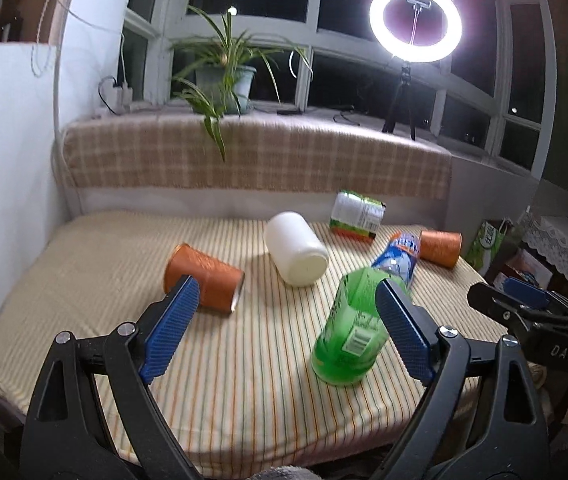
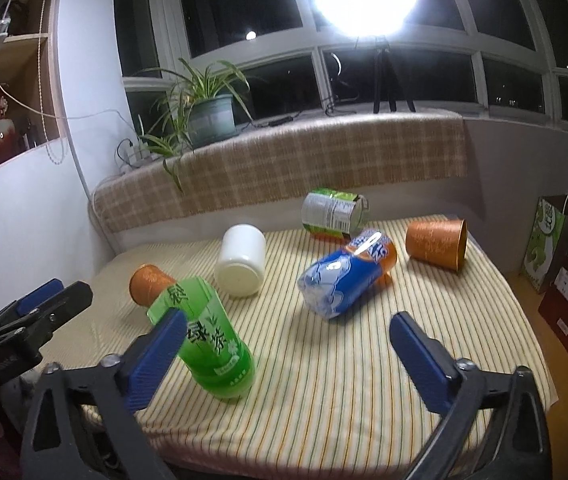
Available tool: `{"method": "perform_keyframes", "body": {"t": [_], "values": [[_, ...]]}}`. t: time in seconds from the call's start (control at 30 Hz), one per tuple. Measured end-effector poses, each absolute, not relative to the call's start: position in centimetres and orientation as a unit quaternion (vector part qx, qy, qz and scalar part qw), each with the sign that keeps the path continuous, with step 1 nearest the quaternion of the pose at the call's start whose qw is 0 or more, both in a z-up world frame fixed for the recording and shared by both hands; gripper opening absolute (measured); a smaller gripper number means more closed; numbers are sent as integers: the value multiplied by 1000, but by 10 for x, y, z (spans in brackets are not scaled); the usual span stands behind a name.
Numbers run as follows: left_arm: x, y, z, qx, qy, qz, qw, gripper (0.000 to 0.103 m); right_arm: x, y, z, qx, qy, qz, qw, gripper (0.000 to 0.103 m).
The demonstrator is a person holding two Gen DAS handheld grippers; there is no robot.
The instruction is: Flip cup upright
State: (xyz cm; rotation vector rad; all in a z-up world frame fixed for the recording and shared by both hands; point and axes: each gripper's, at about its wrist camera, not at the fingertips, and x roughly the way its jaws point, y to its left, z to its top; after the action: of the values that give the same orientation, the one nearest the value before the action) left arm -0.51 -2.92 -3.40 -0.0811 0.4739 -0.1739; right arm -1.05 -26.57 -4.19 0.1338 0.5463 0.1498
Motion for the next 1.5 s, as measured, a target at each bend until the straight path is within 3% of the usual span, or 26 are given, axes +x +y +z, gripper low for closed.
{"method": "perform_keyframes", "body": {"t": [0.03,1.5], "values": [[-6,-29,-32,-40,229,-84,969,103,-11,-265,-41,65,267,72,959,103],[-10,-26,-25,-35,204,-39,977,103,2,-266,-55,74,286,69,953,103]]}}
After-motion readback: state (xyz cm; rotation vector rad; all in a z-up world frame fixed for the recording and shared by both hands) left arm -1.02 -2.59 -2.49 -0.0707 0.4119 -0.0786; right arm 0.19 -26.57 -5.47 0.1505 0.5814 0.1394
